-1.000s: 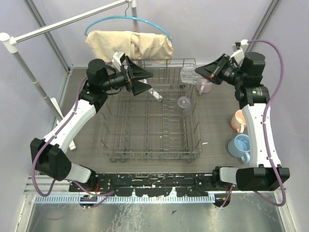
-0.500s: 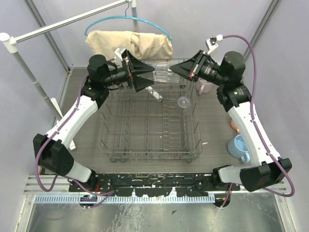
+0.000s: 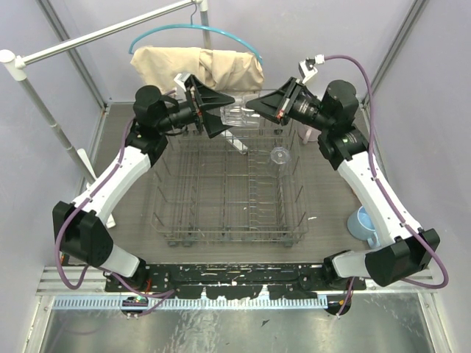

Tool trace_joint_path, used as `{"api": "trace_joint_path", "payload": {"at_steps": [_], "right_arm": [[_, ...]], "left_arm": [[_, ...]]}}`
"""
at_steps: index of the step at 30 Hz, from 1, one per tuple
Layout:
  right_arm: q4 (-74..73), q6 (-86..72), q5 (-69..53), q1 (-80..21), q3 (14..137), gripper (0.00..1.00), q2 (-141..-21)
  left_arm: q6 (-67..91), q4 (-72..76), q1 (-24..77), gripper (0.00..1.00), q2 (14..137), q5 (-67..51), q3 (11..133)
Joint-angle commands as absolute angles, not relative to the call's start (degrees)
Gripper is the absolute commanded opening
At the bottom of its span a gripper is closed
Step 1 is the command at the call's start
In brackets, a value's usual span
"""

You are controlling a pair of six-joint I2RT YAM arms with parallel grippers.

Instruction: Load the cups into the dish rack

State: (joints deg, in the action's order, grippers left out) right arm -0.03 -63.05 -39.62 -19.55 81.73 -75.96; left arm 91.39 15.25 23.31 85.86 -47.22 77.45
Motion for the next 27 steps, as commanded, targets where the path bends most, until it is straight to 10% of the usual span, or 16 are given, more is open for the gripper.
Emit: {"api": "trace_joint_path", "payload": {"at_steps": [1, 27], "right_arm": [[4.89, -63.97, -39.29, -20.45, 82.49, 0.01, -75.43], [5.31, -64.32, -39.07, -20.90, 79.32, 0.01, -74.06]], "left_arm": [[91.49, 17.39, 23.38, 0.98, 83.71, -46.31, 75.68], [89.98, 14.19, 21.79, 0.96, 81.82, -46.44, 74.14]]}}
